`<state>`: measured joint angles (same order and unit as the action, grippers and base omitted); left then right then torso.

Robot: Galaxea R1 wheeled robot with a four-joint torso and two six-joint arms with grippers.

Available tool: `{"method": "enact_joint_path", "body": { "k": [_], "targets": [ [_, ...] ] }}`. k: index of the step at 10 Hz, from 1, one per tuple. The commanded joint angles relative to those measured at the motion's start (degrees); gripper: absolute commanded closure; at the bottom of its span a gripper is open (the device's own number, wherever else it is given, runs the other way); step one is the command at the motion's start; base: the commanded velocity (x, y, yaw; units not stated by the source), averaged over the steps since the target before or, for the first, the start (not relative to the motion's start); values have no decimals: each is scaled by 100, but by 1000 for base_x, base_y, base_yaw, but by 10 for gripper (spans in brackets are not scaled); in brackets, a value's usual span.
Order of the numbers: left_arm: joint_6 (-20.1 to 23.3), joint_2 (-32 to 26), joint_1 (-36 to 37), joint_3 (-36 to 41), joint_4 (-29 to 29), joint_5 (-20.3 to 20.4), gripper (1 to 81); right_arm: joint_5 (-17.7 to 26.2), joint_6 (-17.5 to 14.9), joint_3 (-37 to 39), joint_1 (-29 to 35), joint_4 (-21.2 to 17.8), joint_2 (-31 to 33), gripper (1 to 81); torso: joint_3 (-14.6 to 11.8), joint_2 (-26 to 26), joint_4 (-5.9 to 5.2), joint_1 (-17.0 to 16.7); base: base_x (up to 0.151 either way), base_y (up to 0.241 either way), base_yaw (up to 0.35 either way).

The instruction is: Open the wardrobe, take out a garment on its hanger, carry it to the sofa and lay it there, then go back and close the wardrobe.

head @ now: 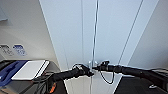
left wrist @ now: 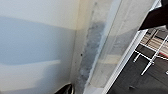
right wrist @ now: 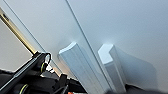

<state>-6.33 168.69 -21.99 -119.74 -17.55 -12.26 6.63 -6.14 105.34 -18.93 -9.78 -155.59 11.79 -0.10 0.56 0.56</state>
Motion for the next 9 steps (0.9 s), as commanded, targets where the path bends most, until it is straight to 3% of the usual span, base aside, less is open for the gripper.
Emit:
{"method": "enact_joint_path", "body": {
  "k": [1, 9],
  "targets": [
    [-26, 69, 991, 1021, 24, 532, 10, 277, -27, -673, 710, -51, -291, 10, 0, 0, 0, 0, 0, 0, 0],
    [-18, -441, 577, 1952, -38, 523, 10, 269, -45, -1411, 341, 20, 148, 10, 0, 5, 0, 9, 0, 0, 0]
  ]
}}
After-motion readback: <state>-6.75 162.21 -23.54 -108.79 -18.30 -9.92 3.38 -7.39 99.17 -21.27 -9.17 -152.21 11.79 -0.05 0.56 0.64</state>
